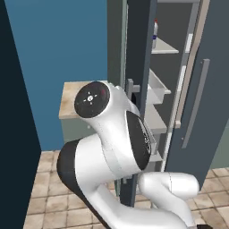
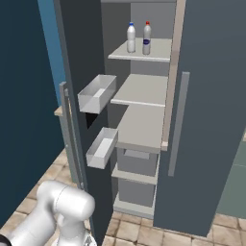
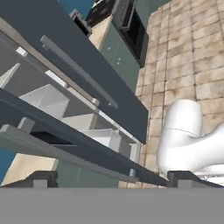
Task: Take the bottled waters from the counter and place them in the freezer to freeze. Close the freezer door after placing the bottles.
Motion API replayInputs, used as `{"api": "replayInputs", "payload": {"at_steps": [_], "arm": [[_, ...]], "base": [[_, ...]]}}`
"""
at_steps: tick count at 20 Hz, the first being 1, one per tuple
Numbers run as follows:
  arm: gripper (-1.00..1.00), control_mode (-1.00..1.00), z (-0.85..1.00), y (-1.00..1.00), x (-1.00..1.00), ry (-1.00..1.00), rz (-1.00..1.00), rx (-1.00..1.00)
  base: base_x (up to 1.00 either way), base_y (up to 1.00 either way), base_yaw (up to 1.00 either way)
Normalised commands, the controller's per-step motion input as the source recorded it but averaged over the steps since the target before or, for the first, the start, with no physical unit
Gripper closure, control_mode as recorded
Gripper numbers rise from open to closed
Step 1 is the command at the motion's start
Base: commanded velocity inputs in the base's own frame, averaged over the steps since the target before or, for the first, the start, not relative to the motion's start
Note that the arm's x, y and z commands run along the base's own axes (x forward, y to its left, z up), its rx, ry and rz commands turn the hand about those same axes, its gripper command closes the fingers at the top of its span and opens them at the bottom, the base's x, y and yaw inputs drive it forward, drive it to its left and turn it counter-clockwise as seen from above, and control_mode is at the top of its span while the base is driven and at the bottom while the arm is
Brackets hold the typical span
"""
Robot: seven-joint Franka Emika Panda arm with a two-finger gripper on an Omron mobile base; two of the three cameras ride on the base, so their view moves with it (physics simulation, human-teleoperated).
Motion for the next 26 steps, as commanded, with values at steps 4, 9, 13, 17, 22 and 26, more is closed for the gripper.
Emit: {"api": "replayInputs", "payload": {"at_steps": [4,9,13,17,22,26], "arm": [[-1.0,-1.0,-0.08,-0.2,0.46,0.04,0.0,-0.16],[-1.0,-1.0,-0.01,-0.23,0.84,0.09,-0.09,-0.01],[-1.0,-1.0,-0.09,-0.06,1.0,0.11,-0.16,-0.04],[-1.0,-1.0,-0.42,0.13,1.0,0.07,-0.08,-0.19],[-1.0,-1.0,-0.56,0.53,0.75,0.14,0.0,-0.32],[-1.0,-1.0,-0.11,0.04,0.22,0.07,0.0,-0.12]], "base": [[0.0,0.0,0.0],[0.0,0.0,0.0],[0.0,0.0,0.0],[0.0,0.0,0.0],[0.0,0.0,0.0],[0.0,0.0,0.0]]}}
